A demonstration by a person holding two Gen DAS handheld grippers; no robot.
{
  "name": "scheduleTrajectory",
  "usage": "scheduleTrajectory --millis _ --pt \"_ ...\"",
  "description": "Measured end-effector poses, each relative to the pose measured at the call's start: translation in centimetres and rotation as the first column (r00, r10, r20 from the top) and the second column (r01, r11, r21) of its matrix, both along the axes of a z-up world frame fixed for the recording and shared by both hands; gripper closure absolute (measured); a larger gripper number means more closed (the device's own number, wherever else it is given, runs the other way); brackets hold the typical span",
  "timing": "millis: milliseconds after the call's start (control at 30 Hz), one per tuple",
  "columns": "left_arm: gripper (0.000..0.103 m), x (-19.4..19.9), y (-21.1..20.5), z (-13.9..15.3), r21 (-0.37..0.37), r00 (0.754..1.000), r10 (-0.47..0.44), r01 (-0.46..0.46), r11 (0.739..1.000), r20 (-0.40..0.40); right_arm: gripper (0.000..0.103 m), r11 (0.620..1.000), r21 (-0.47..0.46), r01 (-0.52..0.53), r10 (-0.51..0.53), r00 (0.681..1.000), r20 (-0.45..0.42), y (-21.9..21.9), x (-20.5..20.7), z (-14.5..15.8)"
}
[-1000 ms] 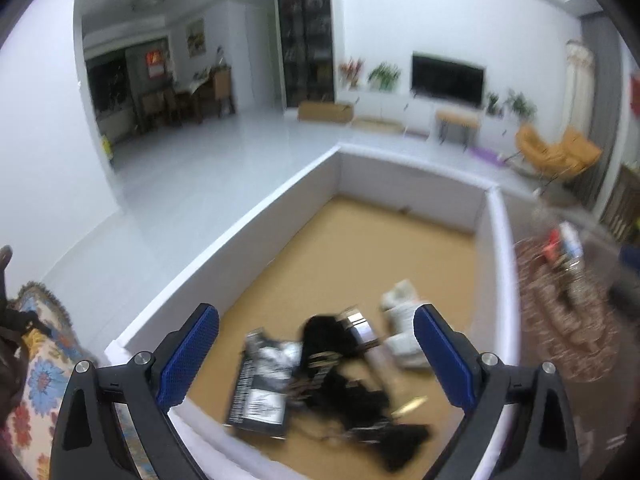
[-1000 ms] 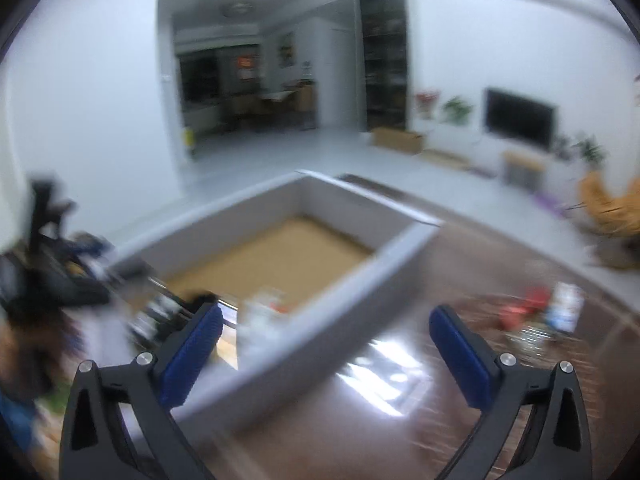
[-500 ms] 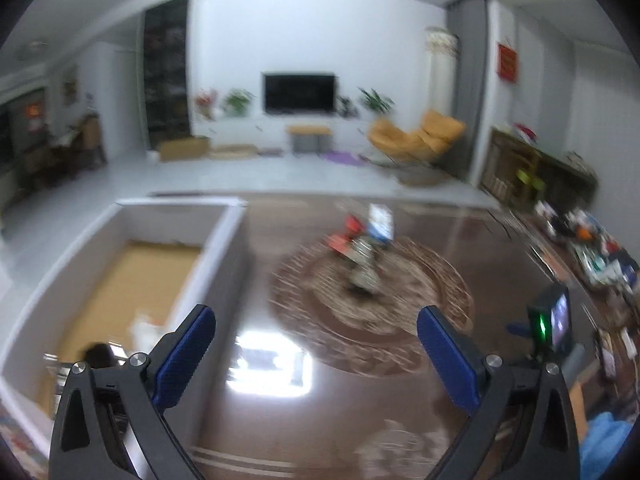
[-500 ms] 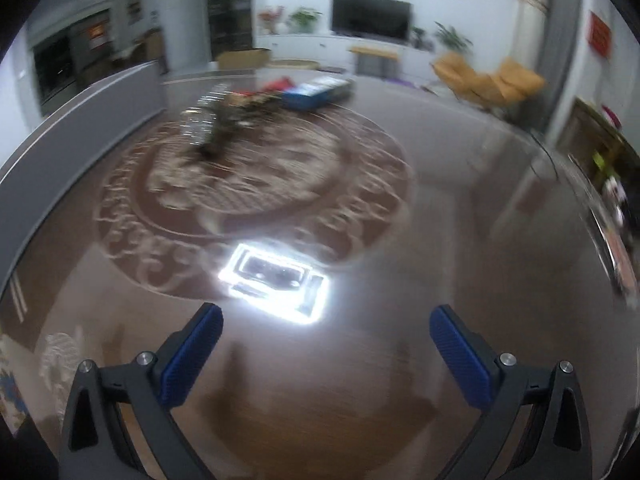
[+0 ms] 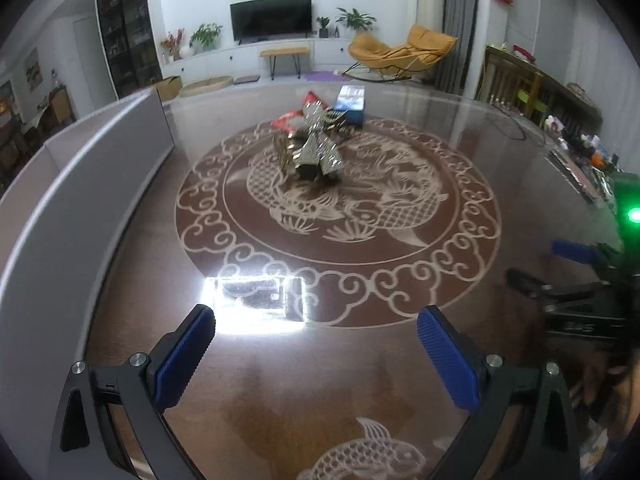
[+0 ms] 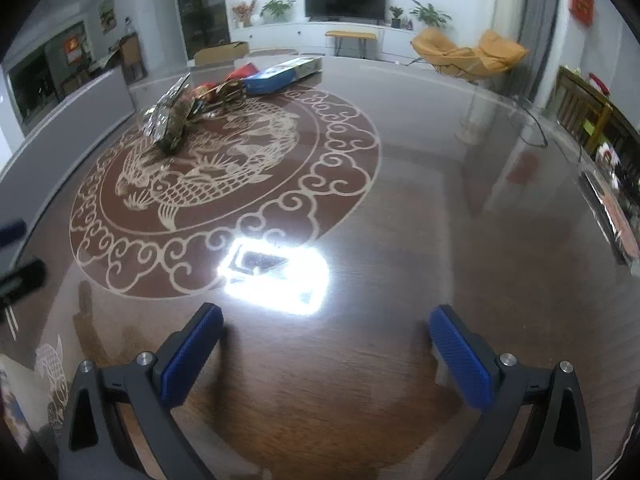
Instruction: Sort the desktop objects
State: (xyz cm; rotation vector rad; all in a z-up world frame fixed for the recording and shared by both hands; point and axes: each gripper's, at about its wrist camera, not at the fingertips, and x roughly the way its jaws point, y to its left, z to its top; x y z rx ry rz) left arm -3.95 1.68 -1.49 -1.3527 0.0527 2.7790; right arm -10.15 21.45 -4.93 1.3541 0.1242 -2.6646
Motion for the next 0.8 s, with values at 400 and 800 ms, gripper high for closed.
scheduleTrajectory --millis 400,800 --pt "0.0 -1.8 -1.0 -2.6 0.025 0.999 0.044 -0.045 0.999 0.016 0.0 0.998 0.055 0.015 -0.015 1.0 0.003 -0.6 0.0 -0.1" --pt "0.0 -2.3 -0.8 -3.4 0.019 0.998 0.037 -0.038 0.999 0.046 0.0 1.0 0.018 0.018 -0.018 1.0 0.023 -0.2 -0.1 -0.2"
